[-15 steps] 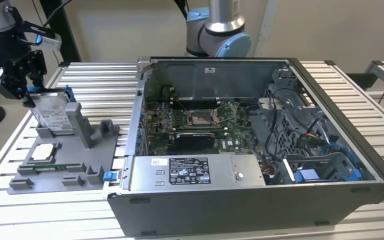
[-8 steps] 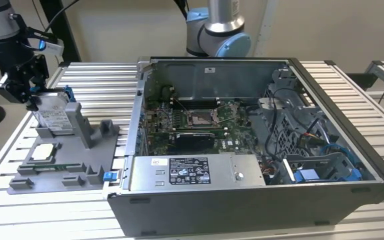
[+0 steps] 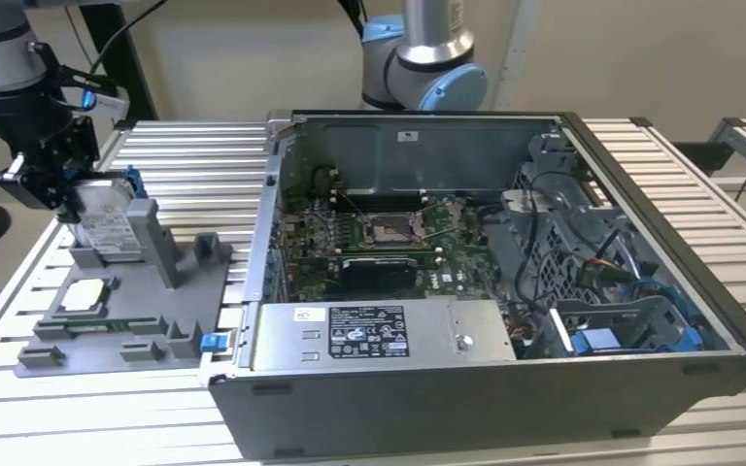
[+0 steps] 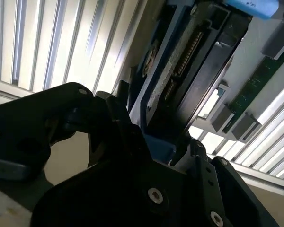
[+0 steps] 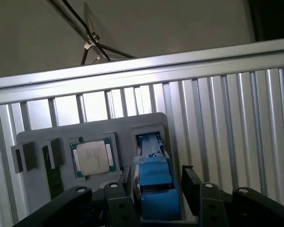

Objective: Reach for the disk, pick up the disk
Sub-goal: 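Pick up the disk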

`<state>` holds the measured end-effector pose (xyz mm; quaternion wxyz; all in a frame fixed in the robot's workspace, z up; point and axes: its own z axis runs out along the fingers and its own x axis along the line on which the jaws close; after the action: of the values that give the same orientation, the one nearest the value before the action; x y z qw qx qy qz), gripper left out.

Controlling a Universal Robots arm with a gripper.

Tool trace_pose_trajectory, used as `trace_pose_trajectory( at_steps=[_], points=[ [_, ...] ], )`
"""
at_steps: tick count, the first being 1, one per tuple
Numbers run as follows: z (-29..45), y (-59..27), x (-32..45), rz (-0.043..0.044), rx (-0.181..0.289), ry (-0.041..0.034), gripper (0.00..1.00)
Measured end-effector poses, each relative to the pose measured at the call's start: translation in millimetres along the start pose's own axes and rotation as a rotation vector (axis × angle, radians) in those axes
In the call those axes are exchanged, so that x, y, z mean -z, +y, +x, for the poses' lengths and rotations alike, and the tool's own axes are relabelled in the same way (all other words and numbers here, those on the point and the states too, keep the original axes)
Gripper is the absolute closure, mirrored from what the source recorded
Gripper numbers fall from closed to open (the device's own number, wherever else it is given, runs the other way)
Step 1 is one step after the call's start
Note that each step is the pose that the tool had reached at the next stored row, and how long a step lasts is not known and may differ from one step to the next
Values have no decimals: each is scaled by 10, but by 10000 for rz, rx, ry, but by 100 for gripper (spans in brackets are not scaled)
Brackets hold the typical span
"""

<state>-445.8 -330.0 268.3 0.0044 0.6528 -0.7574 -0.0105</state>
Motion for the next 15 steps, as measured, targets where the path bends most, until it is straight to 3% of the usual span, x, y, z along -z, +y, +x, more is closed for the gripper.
trace_pose_trajectory(
  at_steps=[5, 15],
  points=[
    [0, -1, -70, 1, 92, 1, 0],
    [0, -1, -72, 0, 100, 2, 0]
  ],
)
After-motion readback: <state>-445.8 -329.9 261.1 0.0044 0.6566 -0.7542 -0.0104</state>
